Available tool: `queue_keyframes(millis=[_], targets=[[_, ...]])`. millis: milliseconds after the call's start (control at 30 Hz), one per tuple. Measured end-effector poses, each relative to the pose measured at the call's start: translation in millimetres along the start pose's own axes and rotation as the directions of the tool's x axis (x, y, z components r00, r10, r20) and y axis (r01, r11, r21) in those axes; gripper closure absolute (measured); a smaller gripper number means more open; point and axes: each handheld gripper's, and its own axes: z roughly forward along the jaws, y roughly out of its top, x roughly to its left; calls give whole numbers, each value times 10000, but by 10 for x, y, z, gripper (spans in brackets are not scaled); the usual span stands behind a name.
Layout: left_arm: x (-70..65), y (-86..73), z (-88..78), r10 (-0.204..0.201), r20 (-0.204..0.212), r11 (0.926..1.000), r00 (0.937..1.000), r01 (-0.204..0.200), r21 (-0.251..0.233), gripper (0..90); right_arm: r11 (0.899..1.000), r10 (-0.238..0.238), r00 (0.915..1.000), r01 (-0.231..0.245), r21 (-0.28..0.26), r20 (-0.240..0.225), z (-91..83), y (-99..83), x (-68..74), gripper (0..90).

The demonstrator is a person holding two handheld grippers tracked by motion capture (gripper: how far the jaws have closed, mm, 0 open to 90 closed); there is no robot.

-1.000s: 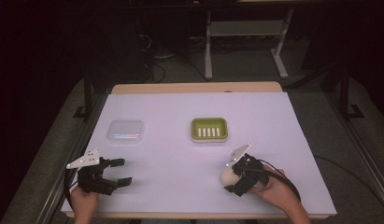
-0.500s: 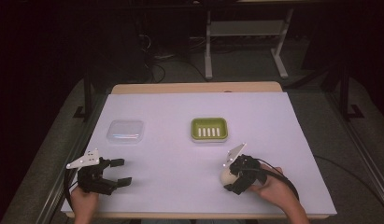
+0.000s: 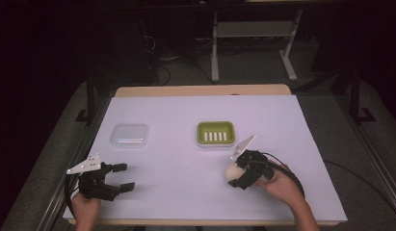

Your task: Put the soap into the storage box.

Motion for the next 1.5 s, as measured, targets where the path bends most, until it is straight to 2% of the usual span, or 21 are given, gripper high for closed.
queue_keyframes(millis=[200,333,533,600,933,1233,1500], targets=[[7,-3,-3,-5,-12,10000,10000,5,-14,132,9992,179,9997,-184,-349,-150,-36,46,-103,245],[15,-5,-6,-1,-17,10000,10000,1,-28,131,9977,136,9995,-154,-655,-280,-62,75,-167,245],[13,-8,-7,-51,-36,10000,10000,51,-48,132,9977,72,9997,-87,-673,-238,-93,160,-223,245],[14,-7,-8,-51,-42,10000,10000,51,-61,132,9965,23,9995,-48,-836,-302,-98,176,-250,245],[19,-9,-15,-31,-31,10000,10000,31,-74,131,9968,-144,9995,121,-791,-282,-91,276,-324,245],[22,-10,-16,-37,-16,10000,10000,37,-86,132,9950,31,9992,-72,-993,-410,-86,293,-409,245],[30,-6,-26,71,-21,10000,10000,-71,-25,132,9954,-196,9995,171,-945,-249,-149,446,-457,245]])
